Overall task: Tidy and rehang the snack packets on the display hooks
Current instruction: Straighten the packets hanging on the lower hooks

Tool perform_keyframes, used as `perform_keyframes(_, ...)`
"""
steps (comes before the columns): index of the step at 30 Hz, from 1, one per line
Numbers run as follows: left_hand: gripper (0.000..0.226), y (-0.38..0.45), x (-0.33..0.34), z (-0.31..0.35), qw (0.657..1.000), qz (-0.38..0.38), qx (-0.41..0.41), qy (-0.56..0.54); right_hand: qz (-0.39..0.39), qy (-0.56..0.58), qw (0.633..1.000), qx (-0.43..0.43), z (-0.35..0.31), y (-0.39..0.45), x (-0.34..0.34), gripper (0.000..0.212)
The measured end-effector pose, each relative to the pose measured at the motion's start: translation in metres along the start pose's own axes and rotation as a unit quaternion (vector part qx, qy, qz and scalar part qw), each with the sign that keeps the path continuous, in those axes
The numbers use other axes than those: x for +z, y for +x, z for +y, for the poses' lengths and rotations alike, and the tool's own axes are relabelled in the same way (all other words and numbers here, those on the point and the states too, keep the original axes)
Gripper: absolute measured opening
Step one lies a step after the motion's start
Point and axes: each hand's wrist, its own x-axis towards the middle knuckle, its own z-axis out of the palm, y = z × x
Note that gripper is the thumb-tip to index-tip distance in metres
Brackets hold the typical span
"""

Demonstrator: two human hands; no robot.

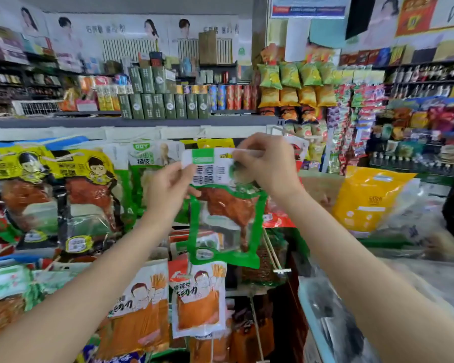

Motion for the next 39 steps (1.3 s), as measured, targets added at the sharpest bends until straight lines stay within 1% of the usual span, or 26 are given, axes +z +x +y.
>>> perform_keyframes(2,0.010,0.004,-0.015,-0.004,0.999,0.043,-0.014,0.008,-0.041,0.030,0.999,0.009,-0.009,0.010,0.018,0.008)
perform_keyframes(3,0.010,0.006,-0.022,-0.005,0.998,0.052,-0.025,0.015,-0.058,0.048,0.997,0.020,-0.012,0.014,0.025,0.007)
perform_keyframes(5,0.015,0.007,-0.031,-0.007,0.998,0.041,-0.032,0.026,-0.075,0.060,0.995,0.034,-0.013,0.019,0.032,0.009)
perform_keyframes(7,0.021,0.004,-0.030,-0.004,1.000,-0.001,-0.021,0.018,-0.064,0.042,0.996,0.040,-0.007,0.020,0.027,0.008)
perform_keyframes(9,0.018,-0.001,-0.017,0.003,0.999,-0.048,-0.005,0.003,-0.025,0.012,0.998,0.052,-0.001,0.018,0.012,0.006)
perform_keyframes(11,0.012,-0.002,0.004,0.012,0.996,-0.083,0.007,-0.021,0.035,-0.031,0.997,0.057,0.006,0.011,-0.009,0.004)
perform_keyframes(14,0.016,0.003,0.041,0.022,0.991,-0.125,0.017,-0.047,0.122,-0.100,0.985,0.066,0.019,0.000,-0.036,0.008)
perform_keyframes(15,0.018,0.005,0.053,0.025,0.989,-0.139,0.020,-0.044,0.149,-0.108,0.980,0.077,0.024,-0.003,-0.044,0.009)
perform_keyframes(17,0.014,0.009,0.077,0.029,0.987,-0.157,0.019,-0.037,0.193,-0.105,0.970,0.103,0.035,-0.006,-0.056,0.010)
perform_keyframes(19,0.010,0.011,0.095,0.031,0.985,-0.169,0.014,-0.038,0.211,-0.087,0.965,0.131,0.045,-0.004,-0.062,0.011)
perform_keyframes(22,0.012,0.015,0.103,0.029,0.985,-0.169,0.018,-0.023,0.184,-0.032,0.970,0.158,0.056,0.003,-0.067,0.011)
perform_keyframes(25,0.027,0.024,0.100,0.022,0.988,-0.156,0.015,-0.010,0.134,0.015,0.979,0.154,0.063,0.011,-0.068,0.005)
perform_keyframes(26,0.027,0.026,0.099,0.020,0.988,-0.152,0.007,-0.012,0.122,0.018,0.980,0.156,0.065,0.014,-0.066,0.004)
perform_keyframes(28,0.014,0.033,0.102,0.016,0.989,-0.149,-0.019,-0.014,0.124,0.011,0.978,0.170,0.072,0.024,-0.059,0.008)
perform_keyframes(29,0.013,0.037,0.106,0.015,0.989,-0.147,-0.034,-0.006,0.130,0.001,0.975,0.182,0.076,0.030,-0.054,0.013)
perform_keyframes(31,0.020,0.045,0.113,0.008,0.985,-0.153,-0.065,0.036,0.133,-0.027,0.969,0.208,0.086,0.042,-0.043,0.019)
perform_keyframes(33,0.036,0.048,0.114,0.002,0.974,-0.176,-0.079,0.120,0.137,-0.049,0.962,0.233,0.094,0.053,-0.034,0.023)
perform_keyframes(34,0.045,0.046,0.112,-0.001,0.966,-0.189,-0.077,0.157,0.155,-0.062,0.954,0.251,0.099,0.055,-0.029,0.026)
perform_keyframes(36,0.052,0.036,0.105,-0.006,0.956,-0.203,-0.059,0.203,0.221,-0.080,0.922,0.307,0.104,0.050,-0.019,0.039)
perform_keyframes(37,0.052,0.030,0.100,-0.010,0.954,-0.202,-0.048,0.217,0.256,-0.067,0.905,0.334,0.105,0.043,-0.011,0.047)
perform_keyframes(38,0.050,0.024,0.095,-0.014,0.954,-0.201,-0.036,0.221,0.277,-0.036,0.895,0.347,0.105,0.032,-0.001,0.051)
perform_keyframes(39,0.048,0.018,0.088,-0.020,0.954,-0.201,-0.024,0.219,0.279,0.002,0.895,0.347,0.106,0.020,0.014,0.048)
